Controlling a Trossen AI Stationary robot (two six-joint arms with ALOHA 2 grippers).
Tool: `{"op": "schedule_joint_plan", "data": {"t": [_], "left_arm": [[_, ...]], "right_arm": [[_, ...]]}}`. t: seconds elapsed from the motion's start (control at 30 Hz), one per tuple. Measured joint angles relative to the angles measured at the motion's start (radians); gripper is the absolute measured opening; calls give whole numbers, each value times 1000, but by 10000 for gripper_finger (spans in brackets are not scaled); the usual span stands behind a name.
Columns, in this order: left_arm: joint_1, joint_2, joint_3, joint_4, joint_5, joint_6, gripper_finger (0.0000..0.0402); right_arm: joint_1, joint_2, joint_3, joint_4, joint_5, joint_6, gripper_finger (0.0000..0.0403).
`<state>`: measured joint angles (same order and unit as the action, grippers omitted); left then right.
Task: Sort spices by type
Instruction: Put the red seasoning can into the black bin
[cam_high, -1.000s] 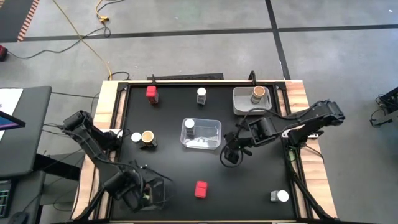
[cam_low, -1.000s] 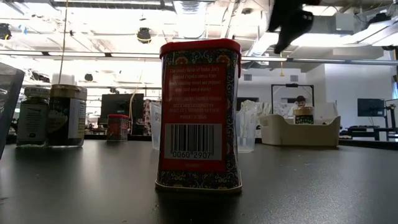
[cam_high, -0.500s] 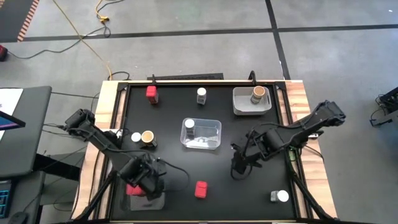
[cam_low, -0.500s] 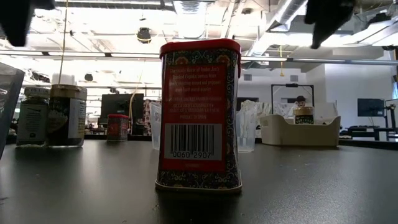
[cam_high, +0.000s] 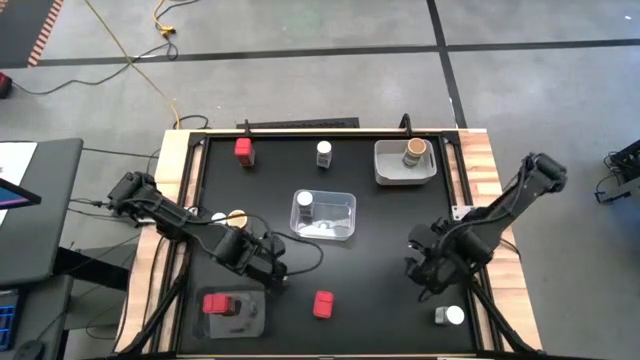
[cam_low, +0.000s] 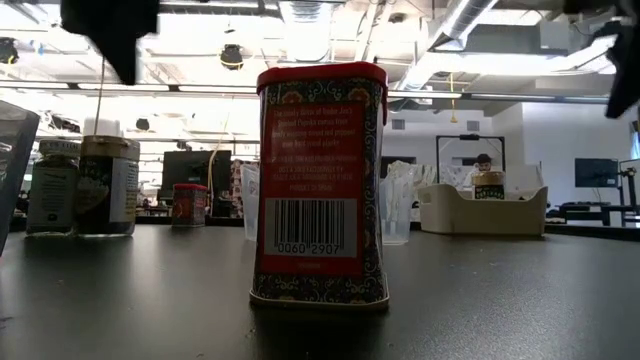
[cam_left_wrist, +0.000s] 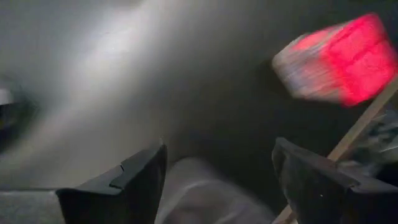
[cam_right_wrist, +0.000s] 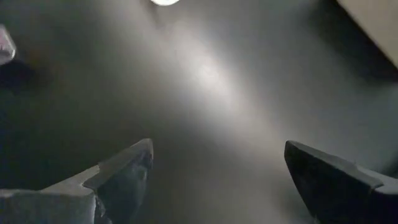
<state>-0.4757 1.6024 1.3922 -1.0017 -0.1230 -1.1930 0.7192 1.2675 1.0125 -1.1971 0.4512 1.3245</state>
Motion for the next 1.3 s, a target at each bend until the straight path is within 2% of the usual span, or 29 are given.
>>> {"op": "schedule_joint_plan", "data": {"t": [0.3,0.47,0.57,0.7,0.8,0.97,1.03,1.2,1.3], "left_arm": [[11,2,0,328,-155,-244,279],[11,60,30,376,-224,-335,279],[12,173,136,354,-213,-338,279],[21,353,375,249,-160,-281,279],[29,474,572,86,-140,-273,279],[33,634,882,-195,-93,-372,279],[33,692,968,-272,-61,-410,279],[32,704,903,-210,38,-510,279],[22,709,901,-221,45,-539,279]], "right_arm": [[20,-505,-376,255,-3,-172,388],[20,-709,-469,269,-3,-206,388],[19,-793,-477,256,-5,-231,388],[19,-862,-477,257,-5,-269,388],[19,-890,-476,257,-5,-285,388],[19,-896,-477,255,-9,-311,388],[19,-896,-476,256,-9,-313,388],[19,-895,-477,255,-9,-314,388],[19,-895,-477,255,-9,-313,388]]}}
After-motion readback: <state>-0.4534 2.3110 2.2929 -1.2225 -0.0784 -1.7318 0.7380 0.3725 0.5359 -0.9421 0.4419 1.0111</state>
